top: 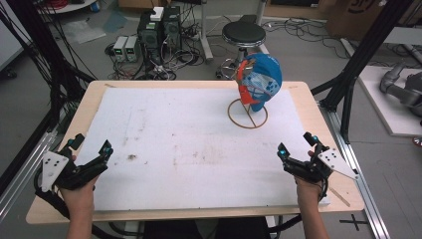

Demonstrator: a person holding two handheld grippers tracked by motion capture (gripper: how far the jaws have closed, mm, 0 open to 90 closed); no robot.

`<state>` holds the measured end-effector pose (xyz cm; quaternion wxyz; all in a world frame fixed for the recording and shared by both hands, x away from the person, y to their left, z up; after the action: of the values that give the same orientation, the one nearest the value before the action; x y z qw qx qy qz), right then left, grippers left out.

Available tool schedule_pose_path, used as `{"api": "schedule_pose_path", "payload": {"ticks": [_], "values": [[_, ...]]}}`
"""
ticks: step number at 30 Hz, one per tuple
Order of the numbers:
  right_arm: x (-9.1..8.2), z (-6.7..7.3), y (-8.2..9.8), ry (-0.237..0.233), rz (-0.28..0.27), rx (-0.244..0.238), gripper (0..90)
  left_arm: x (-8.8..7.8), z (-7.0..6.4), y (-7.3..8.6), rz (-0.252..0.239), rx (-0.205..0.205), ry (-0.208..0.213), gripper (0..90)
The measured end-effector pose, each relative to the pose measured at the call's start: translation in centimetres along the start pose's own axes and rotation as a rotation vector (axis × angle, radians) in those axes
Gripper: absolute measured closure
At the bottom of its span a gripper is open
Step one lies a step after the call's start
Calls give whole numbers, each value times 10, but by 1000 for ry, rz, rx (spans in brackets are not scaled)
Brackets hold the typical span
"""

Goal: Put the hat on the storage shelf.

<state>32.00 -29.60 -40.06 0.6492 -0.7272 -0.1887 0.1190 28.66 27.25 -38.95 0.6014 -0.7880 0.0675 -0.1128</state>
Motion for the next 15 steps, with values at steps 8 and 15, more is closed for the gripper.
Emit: {"api": "schedule_pose_path", "payload": {"ticks": [8, 15], "values": [[-2, -5, 0, 11, -7, 4, 13, 1, -3, 2, 0, 8, 3, 153], [-4, -2, -2, 11, -7, -8, 13, 2, -6, 1, -8, 8, 15, 153]]}}
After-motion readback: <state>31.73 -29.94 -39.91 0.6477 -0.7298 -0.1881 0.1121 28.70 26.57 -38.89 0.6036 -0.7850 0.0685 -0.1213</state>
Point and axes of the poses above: each handheld gripper's, and its own axes: x roughly forward along the jaws, y roughly out of its underside, z roughly to its left, the point moved 5 cm from there along x, roughly forward along the jaws, and after that the axes turned 12 degrees about -x, right-handed, at the moved point
